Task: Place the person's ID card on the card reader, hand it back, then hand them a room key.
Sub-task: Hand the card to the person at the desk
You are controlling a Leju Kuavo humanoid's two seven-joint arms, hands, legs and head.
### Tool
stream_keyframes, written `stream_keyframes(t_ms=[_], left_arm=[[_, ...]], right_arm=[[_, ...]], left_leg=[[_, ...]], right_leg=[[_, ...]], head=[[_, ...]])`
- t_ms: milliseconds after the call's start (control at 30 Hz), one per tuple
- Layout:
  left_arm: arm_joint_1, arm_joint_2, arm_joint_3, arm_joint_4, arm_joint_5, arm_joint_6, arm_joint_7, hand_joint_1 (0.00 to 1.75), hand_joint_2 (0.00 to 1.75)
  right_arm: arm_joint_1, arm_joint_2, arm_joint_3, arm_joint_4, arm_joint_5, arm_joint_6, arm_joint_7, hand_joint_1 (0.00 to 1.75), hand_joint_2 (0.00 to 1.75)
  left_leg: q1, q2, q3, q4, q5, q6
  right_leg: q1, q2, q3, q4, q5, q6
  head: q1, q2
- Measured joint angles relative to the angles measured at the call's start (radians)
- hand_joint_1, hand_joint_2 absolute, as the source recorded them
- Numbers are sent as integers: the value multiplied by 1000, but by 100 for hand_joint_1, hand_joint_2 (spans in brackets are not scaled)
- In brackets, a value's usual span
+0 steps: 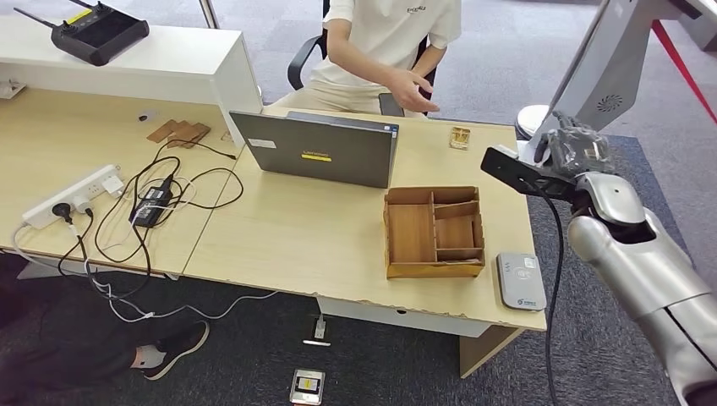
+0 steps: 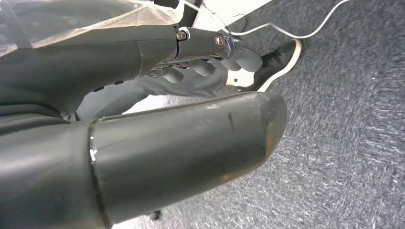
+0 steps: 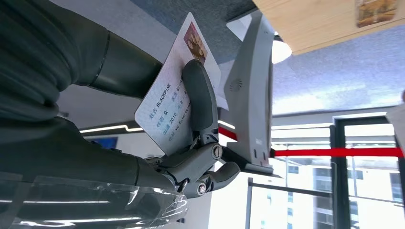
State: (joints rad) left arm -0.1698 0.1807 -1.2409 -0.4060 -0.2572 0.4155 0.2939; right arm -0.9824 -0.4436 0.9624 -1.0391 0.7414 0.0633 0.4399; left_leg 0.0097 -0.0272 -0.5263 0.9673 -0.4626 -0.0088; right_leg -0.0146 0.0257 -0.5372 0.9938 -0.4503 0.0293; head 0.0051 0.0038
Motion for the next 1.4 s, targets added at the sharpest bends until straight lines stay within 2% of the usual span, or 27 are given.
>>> stream_keyframes(t_ms=[300, 600, 667, 800, 833, 1200, 1400], left_arm=[[-25, -3, 0, -3, -51, -32, -8, 0, 0], [-36, -9, 0, -3, -83, -46, -18, 0, 0], [-36, -11, 0, -3, -89, -47, -21, 0, 0], [-36, -13, 0, -3, -95, -49, -25, 0, 0], [-36, -14, 1, -3, -96, -49, -27, 0, 0], [-36, -18, 13, -1, -117, -48, -39, 0, 0], [-32, -20, 29, 4, -116, -37, -45, 0, 0]], right_arm=[[-71, 162, 79, 116, 77, 8, -74, 175, 175], [-141, 315, 128, 291, 139, -39, -86, 175, 175], [-152, 342, 138, 327, 150, -45, -87, 167, 175], [-163, 379, 153, 381, 162, -51, -88, 4, 175], [-164, 385, 157, 391, 165, -52, -87, 0, 175], [-165, 393, 171, 469, 198, -105, -68, 0, 175], [-165, 385, 149, 479, 138, -169, -88, 0, 175]], left_leg=[[0, -1, 0, 0, 0, 0], [0, 0, -1, 0, 0, 0], [0, 0, -1, 0, 0, 0], [0, -1, -1, 0, 0, 0], [0, -1, -1, 0, 0, 0], [0, 0, 0, 0, 0, 0], [0, 1, 0, 0, 0, 0]], right_leg=[[1, 0, 0, 0, 0, 0], [1, 0, -1, 0, 0, 0], [1, 0, -1, 0, 0, 0], [1, 0, -1, 0, 0, 0], [1, 0, -1, 0, 0, 0], [1, 0, -1, 0, 0, 0], [1, 0, -1, 0, 1, 0]], head=[[0, 0], [0, 0], [0, 0], [0, 0], [0, 0], [0, 0], [0, 0]])
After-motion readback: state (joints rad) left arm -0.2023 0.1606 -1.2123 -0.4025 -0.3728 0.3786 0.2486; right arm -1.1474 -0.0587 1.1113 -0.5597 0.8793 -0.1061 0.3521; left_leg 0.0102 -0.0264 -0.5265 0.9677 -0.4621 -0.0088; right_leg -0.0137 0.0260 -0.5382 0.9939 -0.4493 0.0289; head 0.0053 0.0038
